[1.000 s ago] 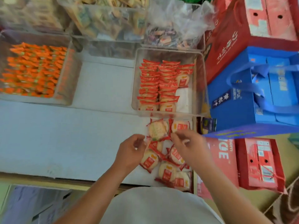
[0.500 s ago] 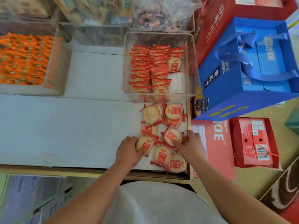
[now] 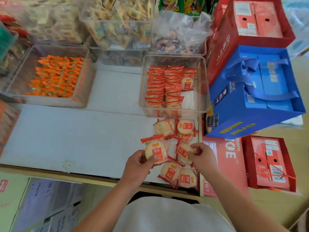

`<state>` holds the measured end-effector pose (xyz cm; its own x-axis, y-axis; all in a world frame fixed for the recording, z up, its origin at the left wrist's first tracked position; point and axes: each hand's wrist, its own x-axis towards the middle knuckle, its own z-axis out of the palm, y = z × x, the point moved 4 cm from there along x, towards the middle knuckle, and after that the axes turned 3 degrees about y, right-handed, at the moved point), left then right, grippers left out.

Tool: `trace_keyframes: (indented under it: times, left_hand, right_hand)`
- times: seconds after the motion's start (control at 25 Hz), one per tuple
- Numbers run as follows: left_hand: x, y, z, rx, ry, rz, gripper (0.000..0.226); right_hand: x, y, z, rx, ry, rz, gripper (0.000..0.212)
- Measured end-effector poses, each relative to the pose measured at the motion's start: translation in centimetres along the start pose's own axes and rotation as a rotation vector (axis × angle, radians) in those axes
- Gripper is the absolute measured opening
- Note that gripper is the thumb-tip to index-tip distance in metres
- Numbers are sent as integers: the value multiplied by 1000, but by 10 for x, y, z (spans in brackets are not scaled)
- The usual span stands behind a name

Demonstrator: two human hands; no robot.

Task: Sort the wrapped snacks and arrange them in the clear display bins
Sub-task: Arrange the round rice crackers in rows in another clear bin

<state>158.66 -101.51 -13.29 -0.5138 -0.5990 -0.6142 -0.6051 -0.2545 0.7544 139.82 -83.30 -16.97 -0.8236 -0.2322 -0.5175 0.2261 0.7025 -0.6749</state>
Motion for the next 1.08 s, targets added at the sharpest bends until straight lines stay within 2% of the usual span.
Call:
trace_keyframes:
  times: [0.12,0.24,0.32,0.44,0.56,0.68,0.76,0.84,1.0,1.04,1.08]
  left_hand:
    - [-14,20,10,-166,-101,-6,25]
    - [-21,36,24,-306,-194,-5,30]
    - [-22,43,33,-309,-198,39,30]
    - [-20,48,38,-221,-204,129,29]
    - [-14,49,36,-148,-153,145,37]
    - [-11,56,45,-119,-148,204,31]
    - [-12,64,55,-111,-140,233,26]
    - [-11,69,65,-107,-107,243,24]
    - [9,36,71,-149,-41,130,23]
    - [18,14,70,-70,-9,89,23]
    - [27,-11,69,115,16,62,28]
  right_hand:
    - [-17,-33,-25,340,-42,-12,24]
    - [-33,-58,-45,545,-217,-74,23]
    - [-37,-67,-56,478,-260,-150,33]
    - [-36,-80,-71,364,-206,-195,48]
    - [-31,-93,-78,346,-184,-186,32]
    - [-29,-100,-75,226,-262,-235,12]
    - [-31,-102,-71,163,-303,-261,24]
    - [-35,-103,-71,108,-321,-291,27]
    - [-34,-85,-74,25,-197,-294,37]
    - [-34,-77,-75,59,-163,-264,36]
    - [-34,-70,-77,94,-137,-232,34]
